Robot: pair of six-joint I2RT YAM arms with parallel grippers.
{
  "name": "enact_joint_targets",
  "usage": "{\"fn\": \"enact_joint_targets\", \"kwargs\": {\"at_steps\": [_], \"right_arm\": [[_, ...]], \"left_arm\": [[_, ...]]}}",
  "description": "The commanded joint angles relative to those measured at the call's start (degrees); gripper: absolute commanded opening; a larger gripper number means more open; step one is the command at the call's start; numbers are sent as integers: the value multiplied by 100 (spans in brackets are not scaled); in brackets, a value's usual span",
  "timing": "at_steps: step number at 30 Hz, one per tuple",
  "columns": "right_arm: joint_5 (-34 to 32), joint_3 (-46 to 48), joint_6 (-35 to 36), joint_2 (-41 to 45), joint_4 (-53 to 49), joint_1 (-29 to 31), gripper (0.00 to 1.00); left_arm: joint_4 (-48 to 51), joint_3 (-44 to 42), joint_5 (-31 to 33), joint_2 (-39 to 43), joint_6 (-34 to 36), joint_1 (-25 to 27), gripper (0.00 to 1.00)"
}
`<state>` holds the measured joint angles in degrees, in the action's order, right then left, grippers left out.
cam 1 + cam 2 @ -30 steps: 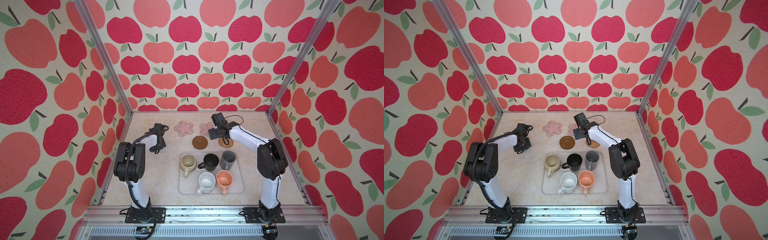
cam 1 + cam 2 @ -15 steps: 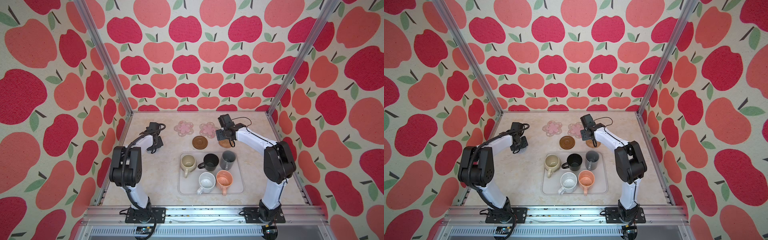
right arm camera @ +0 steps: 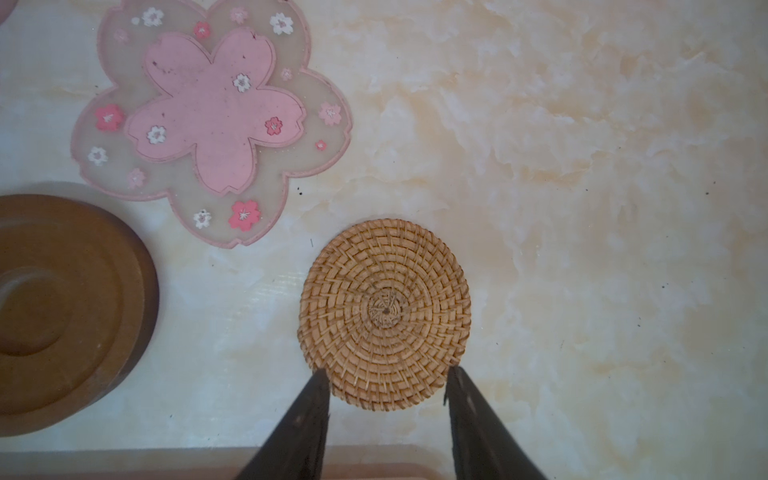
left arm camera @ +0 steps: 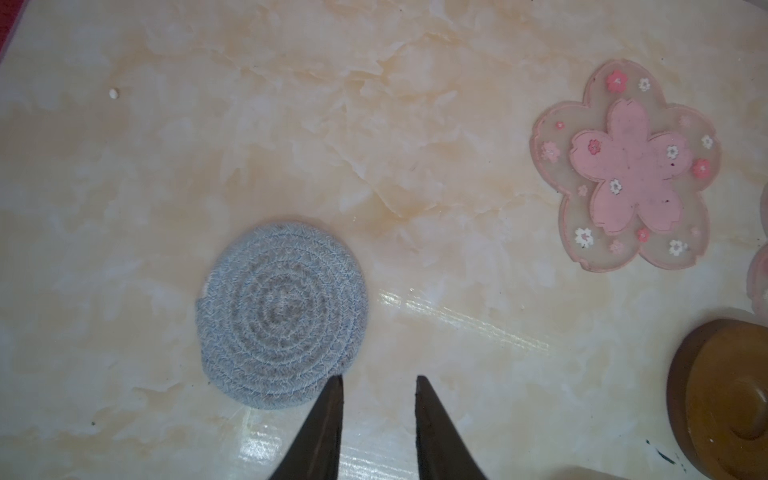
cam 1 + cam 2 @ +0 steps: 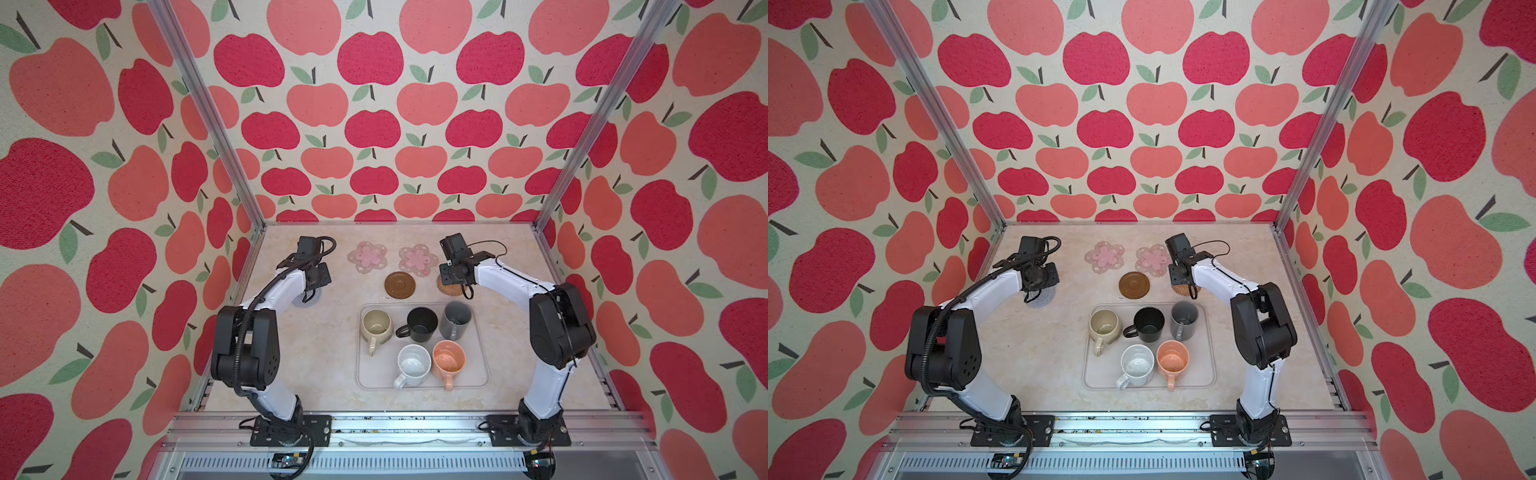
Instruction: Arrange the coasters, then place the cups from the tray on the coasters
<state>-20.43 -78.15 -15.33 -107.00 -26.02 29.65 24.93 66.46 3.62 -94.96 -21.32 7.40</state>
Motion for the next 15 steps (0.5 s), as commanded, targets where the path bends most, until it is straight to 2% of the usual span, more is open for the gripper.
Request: {"fn": "enact_joint_targets", "kwargs": {"at_steps": [1,15], "right_arm": [[149,81,-157,-92,226,-71,43],[302,-306,-255,-943,273,-205,31]], "left_arm": [[98,183,-226,110,18,108,32],[-325,131,-573,166,-33,322,32]]}}
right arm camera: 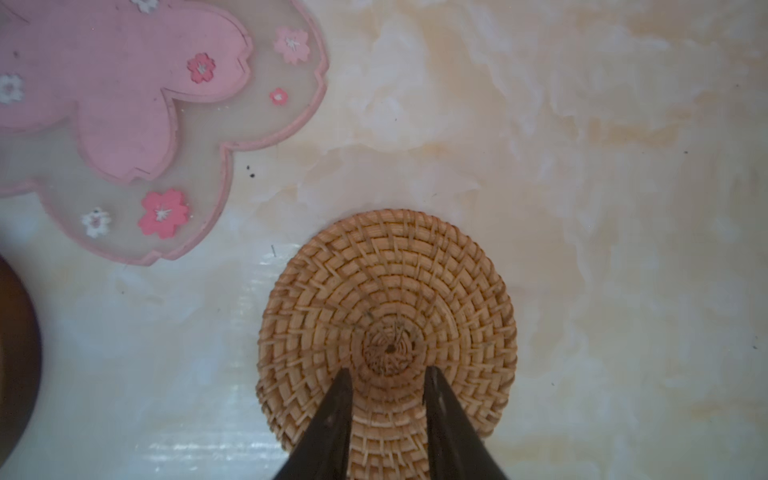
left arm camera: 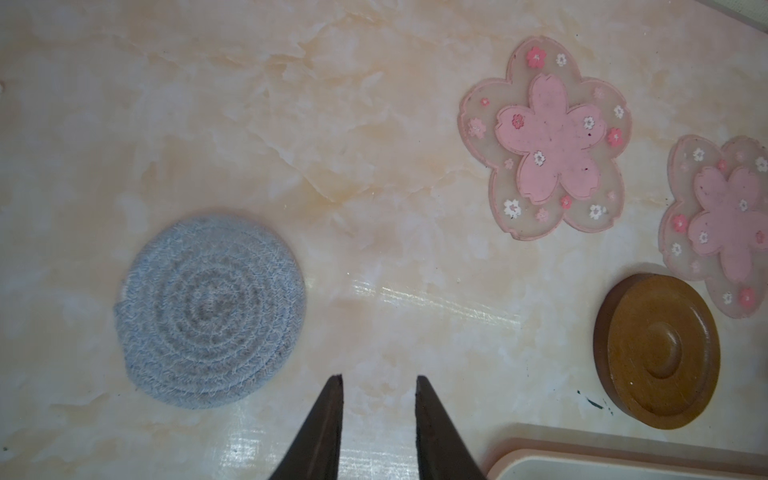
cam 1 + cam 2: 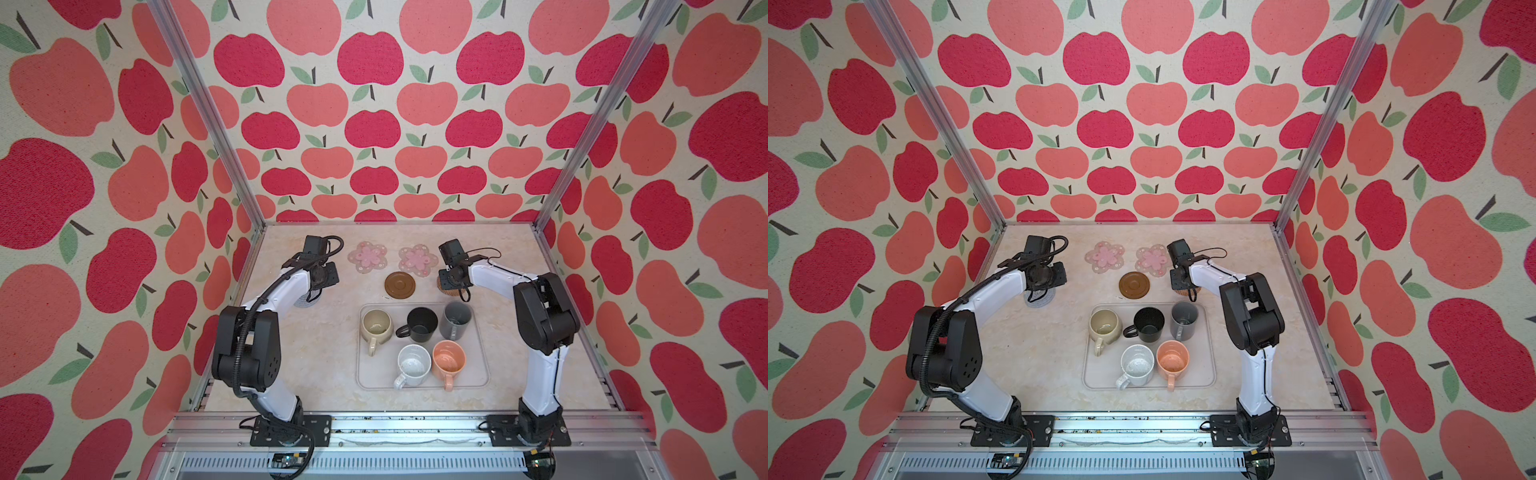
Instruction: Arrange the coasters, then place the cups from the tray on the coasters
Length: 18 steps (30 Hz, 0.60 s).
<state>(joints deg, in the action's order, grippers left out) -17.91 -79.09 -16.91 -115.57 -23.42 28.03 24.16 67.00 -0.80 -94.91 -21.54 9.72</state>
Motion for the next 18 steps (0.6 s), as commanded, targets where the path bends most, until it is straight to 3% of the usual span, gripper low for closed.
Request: {"fn": "enact_joint_targets", "kwargs": {"at_steps": [1,18], "right_arm": [[50,-221,-94,-112,22,-55,31],[42,-107,-387,-381,-178,-453,27]], "left_arm": [[-368,28,-160,216,23,136,32],[-483,102,-69,148,37,338,33]]}}
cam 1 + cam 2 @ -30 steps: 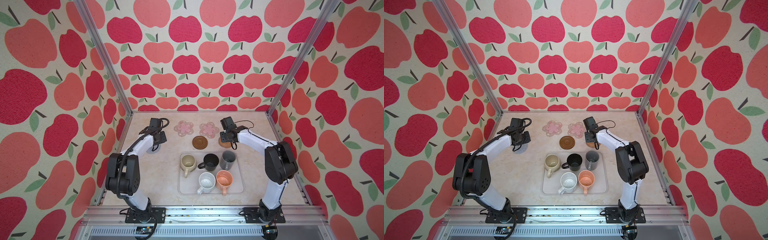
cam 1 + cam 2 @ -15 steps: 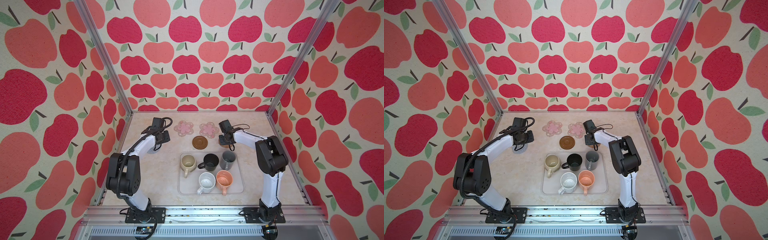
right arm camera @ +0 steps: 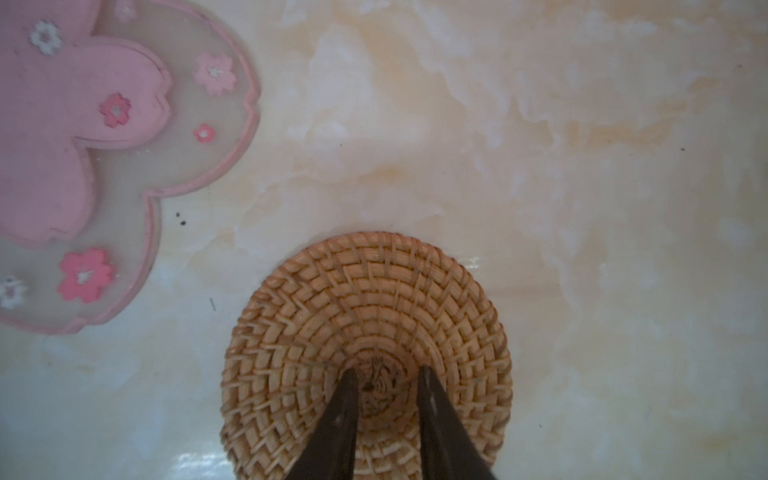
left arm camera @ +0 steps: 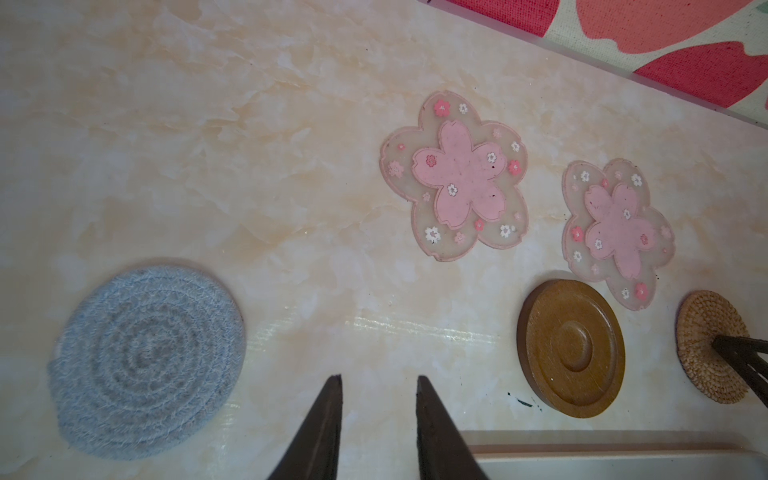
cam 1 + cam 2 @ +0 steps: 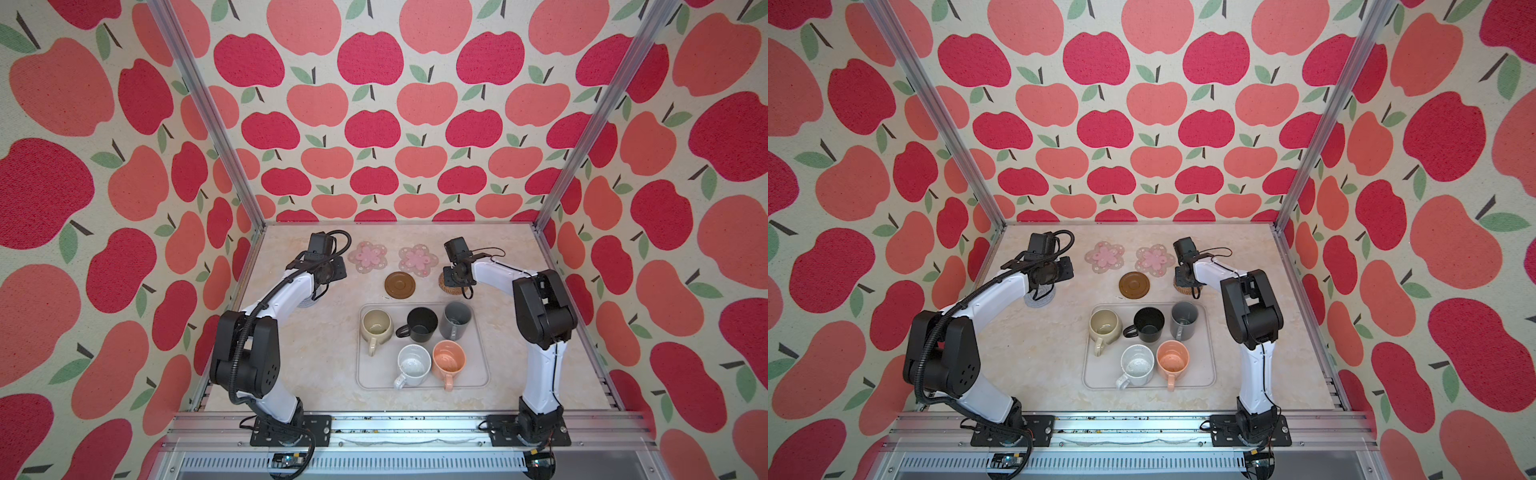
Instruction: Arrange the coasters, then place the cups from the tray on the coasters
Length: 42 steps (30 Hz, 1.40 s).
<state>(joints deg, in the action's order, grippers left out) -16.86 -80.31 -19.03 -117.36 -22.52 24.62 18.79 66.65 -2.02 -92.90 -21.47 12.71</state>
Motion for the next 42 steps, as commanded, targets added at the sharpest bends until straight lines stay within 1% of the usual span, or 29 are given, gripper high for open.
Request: {"fn": "enact_joint_targets", "kwargs": {"at_steps": [1,9,14,22,26,37,42], "right_arm": [[-71,44,-201,-178,-278,-151,27],[-223,385,-198,126,-270,-436,27],[-98,540,-189,322,-253,-726,27],[-116,829,-64,689,-231,-1157,27],[117,1015,-151,857,-97,-1366,27],[263,1010,-185,891,-67,-1478,27],[428,959,-250,989,-68,-1476,27]], "left_arm": [[61,144,57,-63,32,48,33],[114,262,62,-193,7,122,33],[193,374,36,-268,-23,128,33],[378,583,-53,-480,-81,218,33],[431,745,-97,-644,-82,352,33],[542,1171,-228,-1128,-140,747,32],[510,1312,-409,-1363,-233,853,32]]}}
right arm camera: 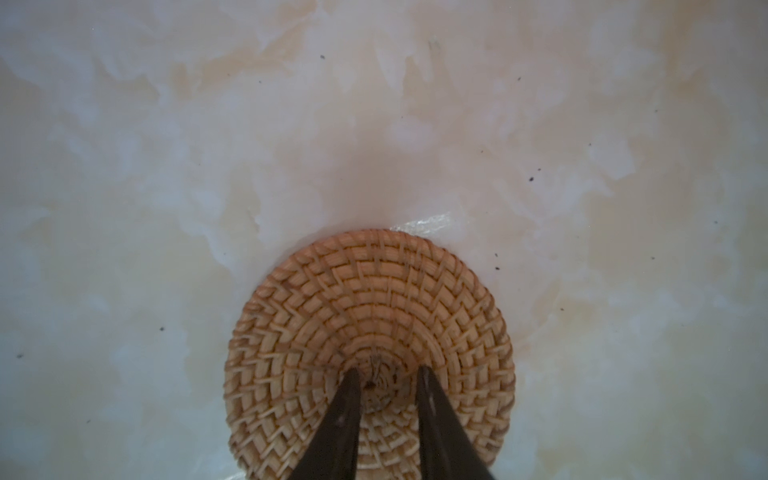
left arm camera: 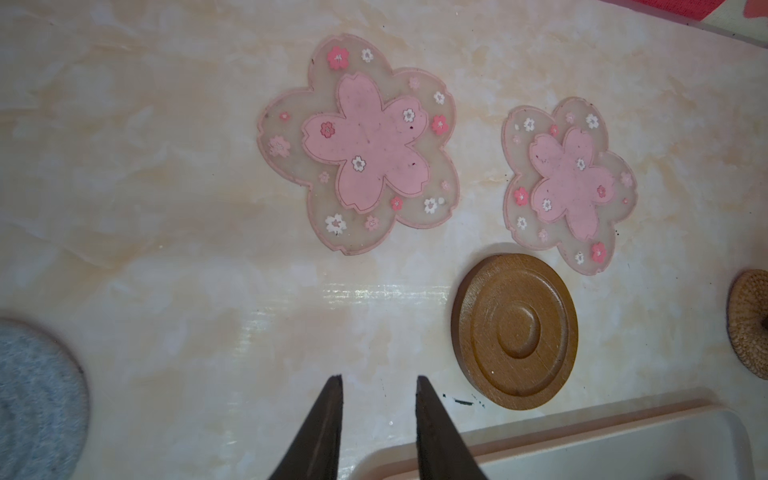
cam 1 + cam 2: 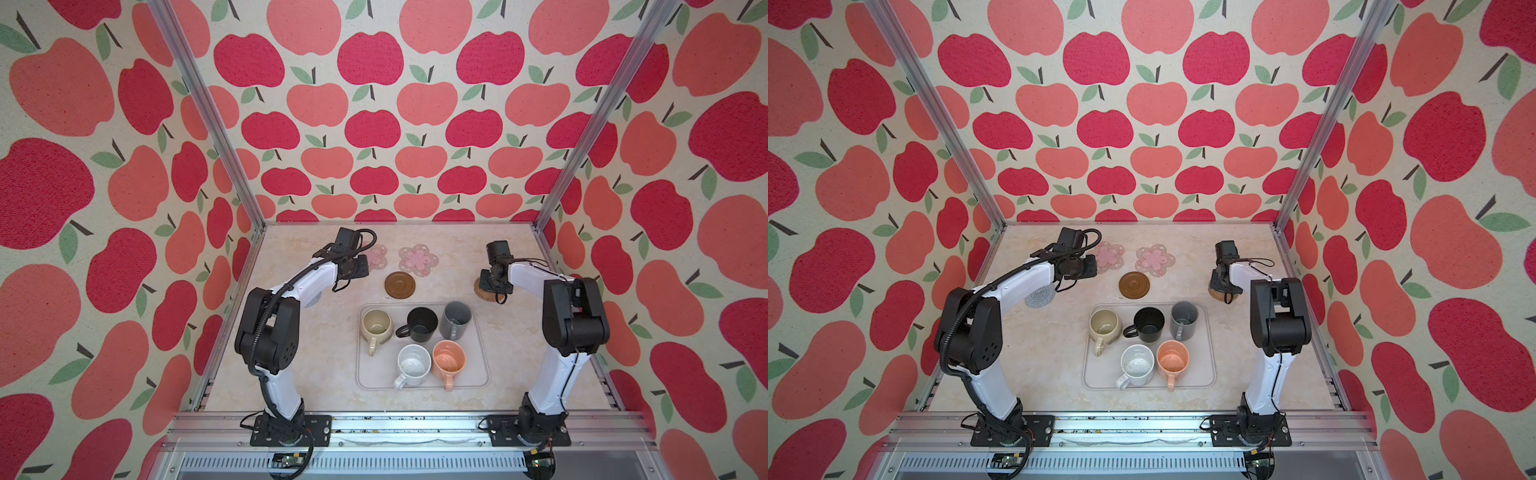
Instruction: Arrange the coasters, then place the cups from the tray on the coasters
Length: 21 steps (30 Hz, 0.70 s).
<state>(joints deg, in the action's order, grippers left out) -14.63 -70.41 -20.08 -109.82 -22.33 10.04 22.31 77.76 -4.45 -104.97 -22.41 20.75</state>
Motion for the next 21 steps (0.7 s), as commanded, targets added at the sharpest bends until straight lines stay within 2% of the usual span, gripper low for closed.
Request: {"fn": "enact_joint_targets", "kwargs": {"at_steps": [1,6,10,21], "right_arm": [[344,-33,-135,277,-60,-15,28],[717,-35,-165,528,79,32,31],[745,-125,-127,671,8,89,39],[694,-317,4,782,-35,397,43]], "left_arm": [[120,220,-230,-218,-183,73,31],[-17,446,-557,-639,-357,259,26],[50,785,-789,-1045,-393,436,24],[198,1405,-1211,-1772,-504,761,23]]}}
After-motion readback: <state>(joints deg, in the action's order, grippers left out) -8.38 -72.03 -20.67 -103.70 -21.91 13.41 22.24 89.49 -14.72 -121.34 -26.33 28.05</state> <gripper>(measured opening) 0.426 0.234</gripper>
